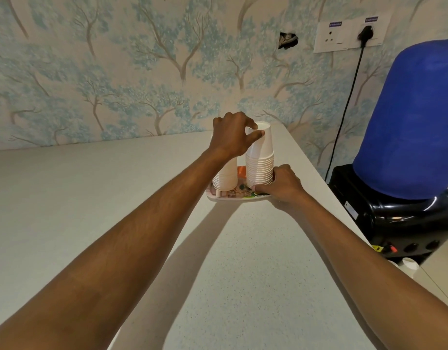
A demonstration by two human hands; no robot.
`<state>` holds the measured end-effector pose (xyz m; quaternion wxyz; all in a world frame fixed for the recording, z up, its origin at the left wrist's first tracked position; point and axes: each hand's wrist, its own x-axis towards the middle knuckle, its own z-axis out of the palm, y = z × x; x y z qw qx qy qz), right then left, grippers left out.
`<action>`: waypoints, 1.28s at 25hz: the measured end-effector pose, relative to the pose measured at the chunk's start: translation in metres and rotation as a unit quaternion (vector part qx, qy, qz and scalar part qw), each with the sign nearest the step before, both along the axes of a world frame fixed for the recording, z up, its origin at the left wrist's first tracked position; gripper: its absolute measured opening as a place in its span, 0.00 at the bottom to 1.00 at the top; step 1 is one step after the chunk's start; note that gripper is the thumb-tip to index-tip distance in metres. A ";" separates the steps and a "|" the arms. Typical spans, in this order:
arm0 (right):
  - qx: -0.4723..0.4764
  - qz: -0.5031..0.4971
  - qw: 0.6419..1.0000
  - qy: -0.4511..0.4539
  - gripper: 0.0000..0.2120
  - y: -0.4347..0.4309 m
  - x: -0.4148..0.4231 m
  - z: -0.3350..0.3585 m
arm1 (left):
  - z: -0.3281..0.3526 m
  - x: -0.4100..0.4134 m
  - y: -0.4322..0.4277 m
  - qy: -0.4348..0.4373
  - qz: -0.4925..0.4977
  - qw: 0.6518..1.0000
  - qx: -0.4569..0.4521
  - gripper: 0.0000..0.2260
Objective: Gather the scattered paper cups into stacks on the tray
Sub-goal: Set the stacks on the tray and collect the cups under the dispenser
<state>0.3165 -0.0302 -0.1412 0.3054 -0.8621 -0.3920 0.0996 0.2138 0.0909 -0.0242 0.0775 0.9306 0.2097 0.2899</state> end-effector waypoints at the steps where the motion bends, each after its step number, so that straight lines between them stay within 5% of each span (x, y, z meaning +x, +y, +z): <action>1: -0.011 -0.002 1.000 -0.023 0.34 -0.003 0.001 0.001 | 0.000 -0.005 -0.003 -0.010 -0.004 1.000 0.006 0.19; 6: 0.103 -0.027 0.975 -0.197 0.37 -0.028 -0.017 0.023 | -0.026 -0.061 -0.014 -0.179 0.044 0.983 0.005 0.20; 10: 0.193 0.004 0.943 -0.272 0.33 -0.032 -0.051 0.053 | -0.039 -0.096 -0.022 -0.119 0.102 0.987 0.024 0.23; 14: 0.180 0.002 0.925 -0.335 0.32 -0.030 -0.068 0.079 | -0.033 -0.111 -0.029 -0.095 0.119 0.986 0.063 0.26; 32: 0.195 0.021 0.926 -0.323 0.31 -0.108 -0.078 0.084 | -0.043 -0.113 -0.120 -0.097 0.121 0.985 0.074 0.27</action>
